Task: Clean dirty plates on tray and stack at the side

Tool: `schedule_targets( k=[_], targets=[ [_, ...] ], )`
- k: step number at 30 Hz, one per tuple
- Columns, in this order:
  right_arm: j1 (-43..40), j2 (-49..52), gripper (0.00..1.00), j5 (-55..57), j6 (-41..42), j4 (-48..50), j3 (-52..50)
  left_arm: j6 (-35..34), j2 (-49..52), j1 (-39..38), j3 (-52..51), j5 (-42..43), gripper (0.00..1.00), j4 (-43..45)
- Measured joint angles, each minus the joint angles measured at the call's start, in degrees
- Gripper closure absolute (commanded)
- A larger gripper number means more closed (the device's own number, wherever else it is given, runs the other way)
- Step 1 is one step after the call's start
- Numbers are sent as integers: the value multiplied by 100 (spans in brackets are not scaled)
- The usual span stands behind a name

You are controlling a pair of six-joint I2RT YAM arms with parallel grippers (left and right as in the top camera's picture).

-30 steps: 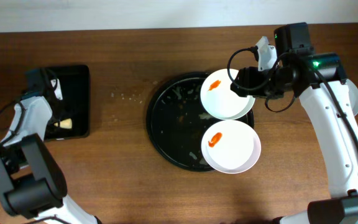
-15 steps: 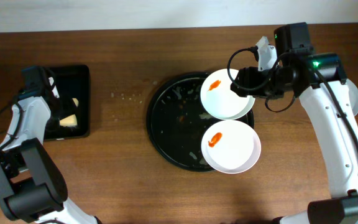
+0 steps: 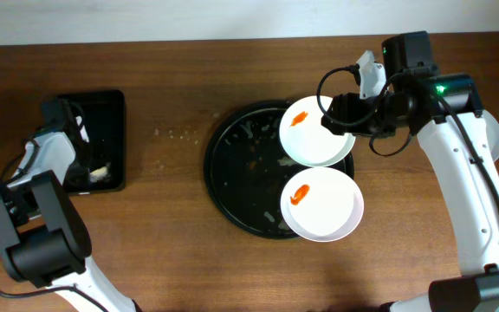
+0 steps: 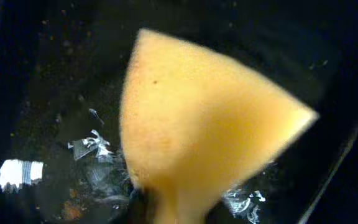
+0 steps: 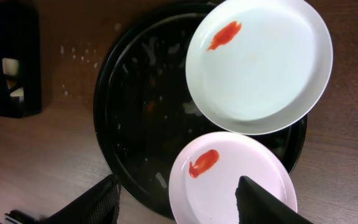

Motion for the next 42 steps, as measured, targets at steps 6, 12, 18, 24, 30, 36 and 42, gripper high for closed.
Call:
schedule_targets(
  k=[6, 12, 18, 24, 30, 36, 42],
  targets=[
    [0, 0, 39, 0, 2, 0, 0, 11, -13, 0, 33, 20, 83, -46],
    [0, 0, 39, 0, 0, 0, 0, -13, -361, 0, 20, 120, 38, -216],
    [0, 0, 39, 0, -2, 0, 0, -9, -621, 0, 9, 87, 38, -175],
    [0, 0, 39, 0, 0, 0, 0, 52, -350, -13, 7, 57, 39, 420],
    [0, 0, 39, 0, 2, -2, 0, 232, 133, -37, 9, 214, 95, 715],
    [0, 0, 39, -2, 2, 0, 0, 319, 105, -44, 33, 282, 100, 671],
    [0, 0, 39, -2, 0, 0, 0, 341, -24, -44, 44, 280, 54, 372]
  ],
)
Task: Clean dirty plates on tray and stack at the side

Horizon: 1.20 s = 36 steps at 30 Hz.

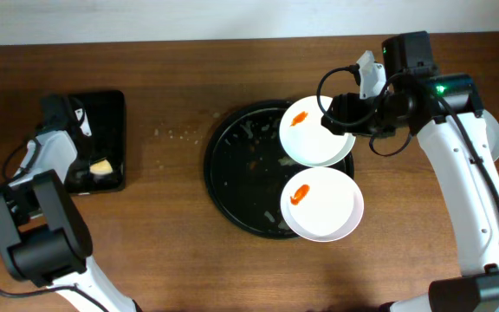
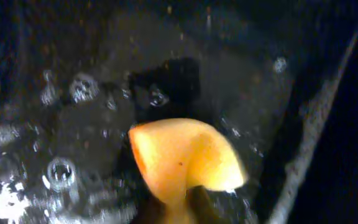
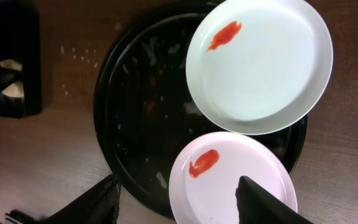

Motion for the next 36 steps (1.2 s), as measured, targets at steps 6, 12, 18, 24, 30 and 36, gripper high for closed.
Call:
schedule_targets(
  k=[6, 12, 18, 24, 30, 36],
  targets=[
    [0, 0, 39, 0, -2, 0, 0, 20, -590, 0, -35, -11, 41, -229],
    [0, 0, 39, 0, -2, 0, 0, 20, -625, 0, -35, -223, 42, 199],
    [0, 0, 39, 0, 2, 0, 0, 17, -149, 0, -35, -166, 57, 391],
    [0, 0, 39, 0, 0, 0, 0, 2, 155, 0, -24, -24, 99, 487],
    [0, 0, 39, 0, -2, 0, 0, 42, 157, 17, -2, -37, 100, 479],
    [0, 0, 39, 0, 0, 0, 0, 42, 118, 15, 24, -24, 36, 317]
  ],
)
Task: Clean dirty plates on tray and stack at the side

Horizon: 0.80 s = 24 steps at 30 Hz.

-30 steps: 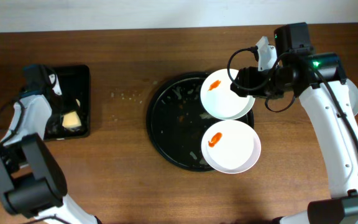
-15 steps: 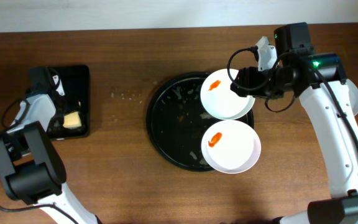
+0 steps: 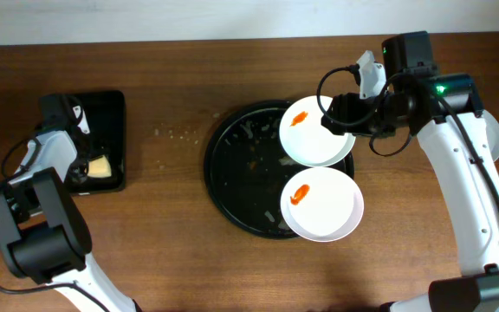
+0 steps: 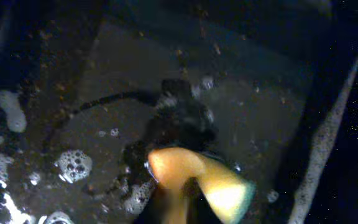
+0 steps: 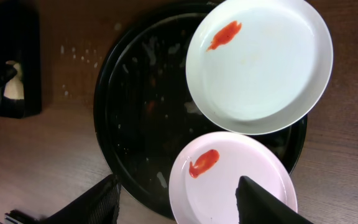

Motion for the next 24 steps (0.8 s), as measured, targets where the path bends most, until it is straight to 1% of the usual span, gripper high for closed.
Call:
schedule_targets(
  k=[1, 2, 5, 7, 9, 10, 13, 15, 18, 19, 20, 21, 22, 23, 24],
  targets=[
    [0, 0, 39, 0, -2, 0, 0, 11, -48, 0, 0, 0, 24, -109],
    [0, 0, 39, 0, -2, 0, 0, 17, -107, 0, 0, 0, 21, -201],
    [0, 0, 39, 0, -2, 0, 0, 7, -339, 0, 0, 0, 21, -417],
    [0, 0, 39, 0, 0, -2, 0, 2, -564, 0, 0, 2, 22, -603],
    [0, 0, 39, 0, 0, -2, 0, 2, -702, 0, 4, 7, 33, -894],
    [0, 0, 39, 0, -2, 0, 0, 20, -713, 0, 4, 22, 35, -1010],
    [0, 0, 39, 0, -2, -2, 0, 17, -713, 0, -9, 129, 35, -1235],
    [0, 0, 39, 0, 2, 0, 0, 17, -713, 0, -72, 214, 38, -1246],
    [0, 0, 39, 0, -2, 0, 0, 4, -713, -4, -299, 264, 51, -1086],
    [0, 0, 39, 0, -2, 0, 0, 2, -713, -4, -393, 273, 59, -955],
    [0, 0, 39, 0, 0, 0, 0, 26, -713, -4, -535, 275, 72, -723],
    [0, 0, 39, 0, 2, 0, 0, 2, -713, -4, -647, 278, 80, -560],
    [0, 0, 39, 0, -2, 0, 0, 20, -713, -2, -804, 269, 93, -273],
    [0, 0, 39, 0, 2, 0, 0, 0, -713, -2, -927, 271, 100, -70],
    [0, 0, 39, 0, 0, 0, 0, 22, -715, -2, -1067, 260, 100, 205]
  ],
)
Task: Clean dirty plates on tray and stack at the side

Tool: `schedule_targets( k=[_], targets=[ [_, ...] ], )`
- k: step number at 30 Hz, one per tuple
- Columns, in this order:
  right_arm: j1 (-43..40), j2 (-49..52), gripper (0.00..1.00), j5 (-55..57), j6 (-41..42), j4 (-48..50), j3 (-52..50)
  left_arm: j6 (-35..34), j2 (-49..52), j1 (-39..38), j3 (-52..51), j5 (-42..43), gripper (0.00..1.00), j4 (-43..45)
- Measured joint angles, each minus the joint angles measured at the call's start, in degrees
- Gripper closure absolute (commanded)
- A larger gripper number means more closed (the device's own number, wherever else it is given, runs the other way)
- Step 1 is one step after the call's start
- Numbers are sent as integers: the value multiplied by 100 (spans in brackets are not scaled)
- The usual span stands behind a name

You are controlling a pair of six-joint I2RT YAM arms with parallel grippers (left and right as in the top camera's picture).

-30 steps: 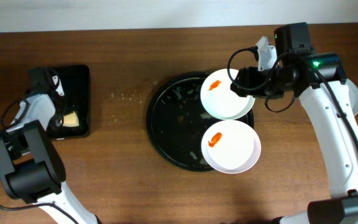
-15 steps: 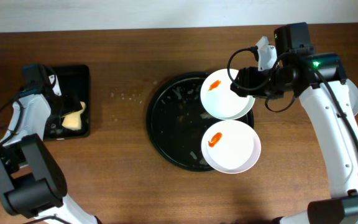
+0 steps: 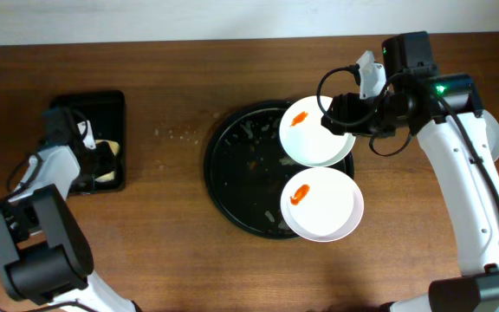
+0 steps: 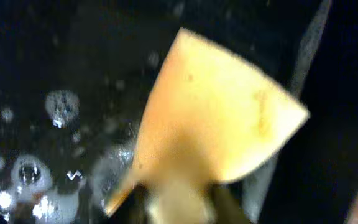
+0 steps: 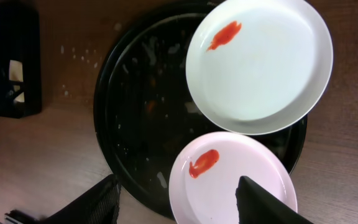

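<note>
Two white plates with red smears rest on the round black tray point(image 3: 236, 178): the upper plate point(image 3: 316, 133) and the lower plate point(image 3: 322, 204). My right gripper point(image 5: 178, 200) hangs open high above them, fingers framing the lower plate point(image 5: 232, 180); the upper plate point(image 5: 259, 63) lies beyond. My left gripper point(image 4: 178, 208) is shut on a yellow sponge point(image 4: 213, 121), held over soapy water in the black tub point(image 3: 93, 139) at the far left. The sponge point(image 3: 108, 148) shows at the tub's right side.
Crumbs point(image 3: 176, 133) lie on the wooden table between tub and tray. A white rim of another plate point(image 3: 497, 139) shows behind my right arm at the right edge. The tray surface holds wet smears and food bits.
The left gripper has shifted with the sponge toward the tub's right wall, and the sponge now fills more of the wrist view. The right arm and both plates are unmoved.
The left gripper held the sponge in the tub throughout, close to the camera first, then lower in the bubbly water at two moments, and now lifted near the tub's right wall. The right gripper stayed open over the tray.
</note>
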Motion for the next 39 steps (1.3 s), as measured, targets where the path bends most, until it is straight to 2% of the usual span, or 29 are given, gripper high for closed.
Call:
schedule_targets(
  k=[2, 8, 18, 32, 39],
  targets=[
    [0, 0, 39, 0, 2, -2, 0, -7, -33, 4, -153, 7, 100, 302],
    [0, 0, 39, 0, 0, 0, 0, -48, -98, 7, -177, 223, 100, 262],
    [0, 0, 39, 0, 2, 0, 0, -809, -951, 20, -177, 702, 100, -203],
    [0, 0, 39, -87, 0, 0, 0, -2168, -94, 105, -232, 772, 100, 227],
    [0, 0, 40, -109, 0, 0, 0, -2597, -85, 407, -232, 1397, 100, 247]
  ],
)
